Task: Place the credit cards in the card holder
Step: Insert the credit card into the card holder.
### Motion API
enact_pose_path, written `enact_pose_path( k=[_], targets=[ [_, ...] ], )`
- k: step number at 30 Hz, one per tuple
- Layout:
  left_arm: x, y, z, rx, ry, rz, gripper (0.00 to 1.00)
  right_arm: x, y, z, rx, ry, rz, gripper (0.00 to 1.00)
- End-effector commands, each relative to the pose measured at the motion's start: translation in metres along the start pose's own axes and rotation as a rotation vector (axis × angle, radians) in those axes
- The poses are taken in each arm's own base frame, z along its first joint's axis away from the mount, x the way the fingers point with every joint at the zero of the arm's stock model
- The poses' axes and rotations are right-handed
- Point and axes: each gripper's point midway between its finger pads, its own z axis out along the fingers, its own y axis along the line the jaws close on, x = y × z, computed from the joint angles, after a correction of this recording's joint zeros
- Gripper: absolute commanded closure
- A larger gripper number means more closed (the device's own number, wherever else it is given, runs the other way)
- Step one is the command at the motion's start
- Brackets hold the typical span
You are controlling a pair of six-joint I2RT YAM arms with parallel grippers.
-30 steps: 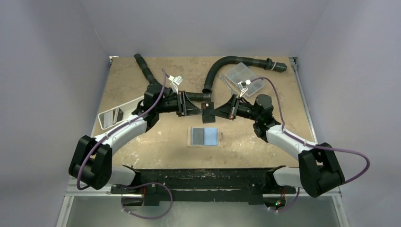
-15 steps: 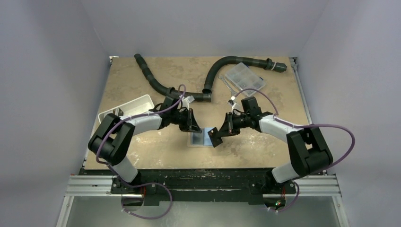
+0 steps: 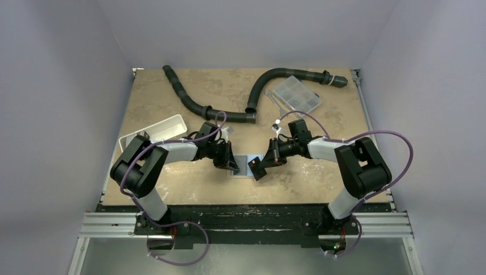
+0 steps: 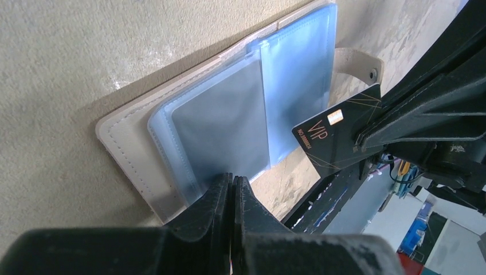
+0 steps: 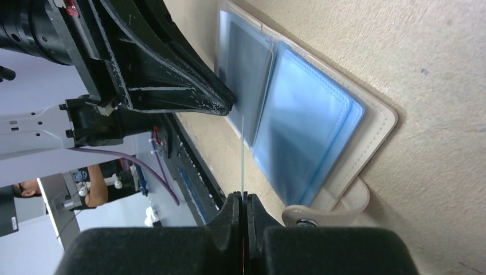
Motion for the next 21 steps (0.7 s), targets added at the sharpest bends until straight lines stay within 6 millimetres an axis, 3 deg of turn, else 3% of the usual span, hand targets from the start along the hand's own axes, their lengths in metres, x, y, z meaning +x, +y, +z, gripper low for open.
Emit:
enact_pose_path(
  k=[1,21],
  targets=[
    [0.003,0.015,-0.001,-0.058,-0.007,0.021,1.00,-0.010,0.010,0.005,-0.058,-0.017,-0.049,1.00],
    [0.007,0.017,0.003,-0.049,0.001,0.010,1.00,-0.018,0.001,0.021,-0.082,-0.017,-0.024,1.00]
  ],
)
